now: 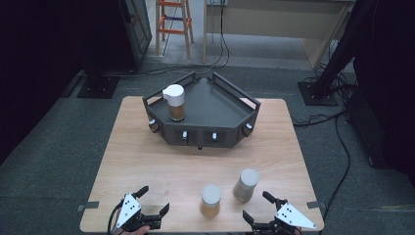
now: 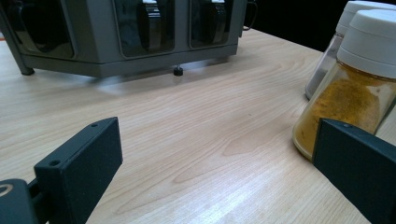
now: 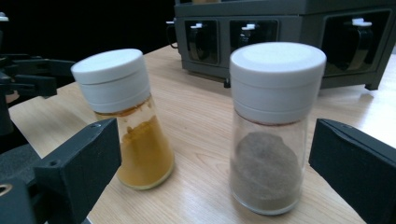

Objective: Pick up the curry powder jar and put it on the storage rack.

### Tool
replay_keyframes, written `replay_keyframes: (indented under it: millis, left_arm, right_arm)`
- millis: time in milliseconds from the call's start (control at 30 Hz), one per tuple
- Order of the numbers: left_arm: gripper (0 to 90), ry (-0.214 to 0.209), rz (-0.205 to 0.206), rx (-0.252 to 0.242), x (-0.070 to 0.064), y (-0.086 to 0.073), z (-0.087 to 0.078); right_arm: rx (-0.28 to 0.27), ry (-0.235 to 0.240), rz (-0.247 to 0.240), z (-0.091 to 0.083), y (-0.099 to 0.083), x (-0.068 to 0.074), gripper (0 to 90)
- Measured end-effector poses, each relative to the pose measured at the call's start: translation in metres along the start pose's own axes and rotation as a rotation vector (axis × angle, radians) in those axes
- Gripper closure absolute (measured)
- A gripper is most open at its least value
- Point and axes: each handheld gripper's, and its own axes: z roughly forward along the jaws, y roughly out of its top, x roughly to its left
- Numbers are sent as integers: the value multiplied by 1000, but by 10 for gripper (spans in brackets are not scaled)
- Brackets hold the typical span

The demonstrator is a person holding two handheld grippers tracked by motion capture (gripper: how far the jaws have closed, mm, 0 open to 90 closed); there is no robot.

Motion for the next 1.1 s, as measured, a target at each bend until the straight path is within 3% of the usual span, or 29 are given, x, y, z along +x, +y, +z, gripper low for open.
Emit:
replay_keyframes:
  millis: [500,867,1100]
  left_arm:
    - [17,-5,5,13,1,-2,2]
    - [17,-1,5,6,2,-1,0]
    - [17,-5,7,6,2,-1,0]
  right_arm:
    - [1,84,-38,6,8,14,22]
    - [32,146,-59,22,10,22,22]
    - [50,156,-60,30,10,24,22]
